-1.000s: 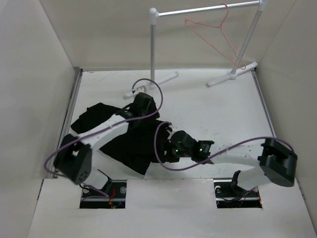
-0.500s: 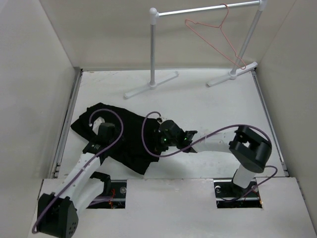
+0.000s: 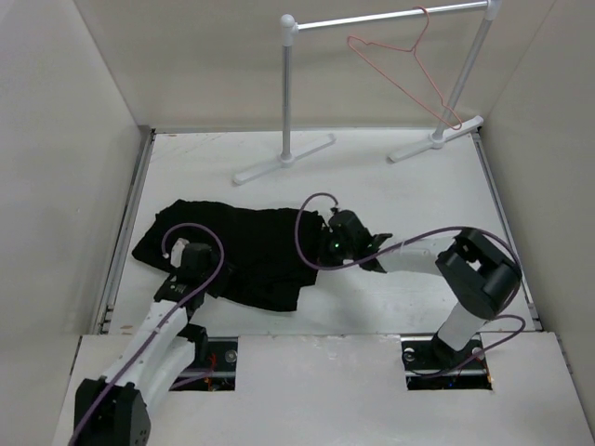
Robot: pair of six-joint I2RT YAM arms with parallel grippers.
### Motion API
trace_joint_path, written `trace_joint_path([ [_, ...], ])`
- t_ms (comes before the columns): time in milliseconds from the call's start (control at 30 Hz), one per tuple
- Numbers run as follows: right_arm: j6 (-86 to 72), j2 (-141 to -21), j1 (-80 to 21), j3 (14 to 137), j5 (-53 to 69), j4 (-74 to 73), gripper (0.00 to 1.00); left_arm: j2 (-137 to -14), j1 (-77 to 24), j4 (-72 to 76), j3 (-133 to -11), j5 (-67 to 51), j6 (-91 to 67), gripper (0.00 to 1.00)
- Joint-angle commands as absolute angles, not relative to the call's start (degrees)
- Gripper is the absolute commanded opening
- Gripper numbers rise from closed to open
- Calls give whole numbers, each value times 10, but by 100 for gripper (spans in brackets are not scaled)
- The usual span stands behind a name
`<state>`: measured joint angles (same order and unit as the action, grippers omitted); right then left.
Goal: Place the trousers on the hanger
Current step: Fold the trousers at the center of the board.
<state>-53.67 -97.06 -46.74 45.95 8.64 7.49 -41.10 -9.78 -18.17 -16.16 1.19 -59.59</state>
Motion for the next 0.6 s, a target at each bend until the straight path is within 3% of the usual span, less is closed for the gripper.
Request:
trace_joint_path([
  [0, -492, -923, -423, 475, 68, 34, 19, -455, -180, -105, -179, 48, -685, 45],
  [100, -469, -883, -418, 492, 71, -7, 31, -541, -277, -59, -243, 111, -699, 45],
  [200, -457, -825, -421, 516, 72, -70, 52, -615, -346, -24, -304, 132, -700, 45],
  [267, -459, -796, -437, 539, 72, -104, 55, -632, -364, -21, -336, 136, -696, 46],
  [333, -470, -787, -470, 552, 63, -112, 51, -607, -356, -35, -345, 136, -693, 46],
  [433, -504, -805, -517, 559, 52, -82, 32, -541, -316, -101, -348, 137, -674, 46],
  [567, -540, -879, -538, 561, 37, 14, 21, -476, -243, -181, -342, 141, -642, 46],
])
